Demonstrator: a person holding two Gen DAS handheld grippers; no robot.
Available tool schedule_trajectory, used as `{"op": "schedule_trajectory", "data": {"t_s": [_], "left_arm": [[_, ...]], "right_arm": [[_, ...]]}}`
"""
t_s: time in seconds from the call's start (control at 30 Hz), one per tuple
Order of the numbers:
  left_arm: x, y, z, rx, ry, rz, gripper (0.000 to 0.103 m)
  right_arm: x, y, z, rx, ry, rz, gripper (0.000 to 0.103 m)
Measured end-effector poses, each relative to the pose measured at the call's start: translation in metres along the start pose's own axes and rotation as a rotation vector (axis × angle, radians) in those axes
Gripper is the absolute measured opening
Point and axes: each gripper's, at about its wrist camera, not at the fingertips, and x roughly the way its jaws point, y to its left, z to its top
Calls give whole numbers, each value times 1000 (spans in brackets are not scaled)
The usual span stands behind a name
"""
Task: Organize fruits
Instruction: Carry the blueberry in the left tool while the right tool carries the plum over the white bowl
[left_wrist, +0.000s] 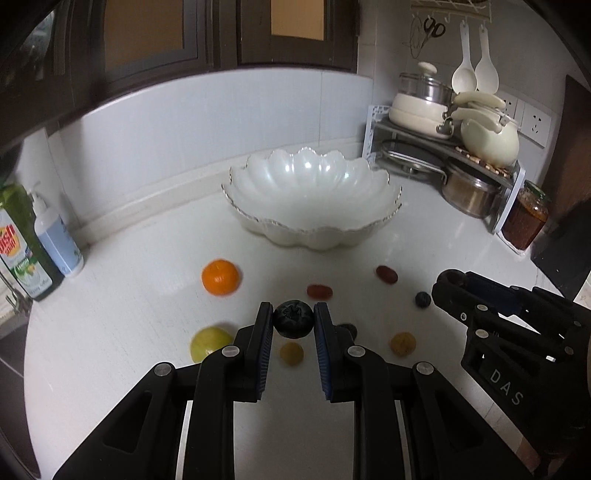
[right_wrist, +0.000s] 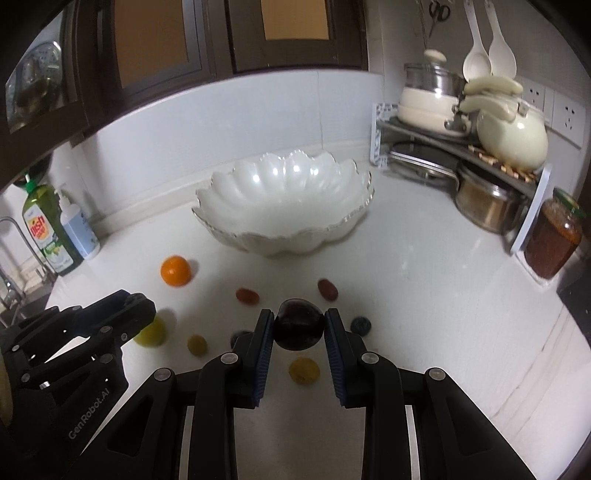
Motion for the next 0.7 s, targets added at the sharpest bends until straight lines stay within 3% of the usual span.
{"op": "schedule_trajectory", "data": {"t_s": [0.4,0.7], "left_arm": [[-14,16,38,30,-93,6,23],[-3,28,69,28,-107,-15,23]], "right_arm": [[-3,16,33,0,-61,13,29],[7,21,62,-5,-88,3,29]]}}
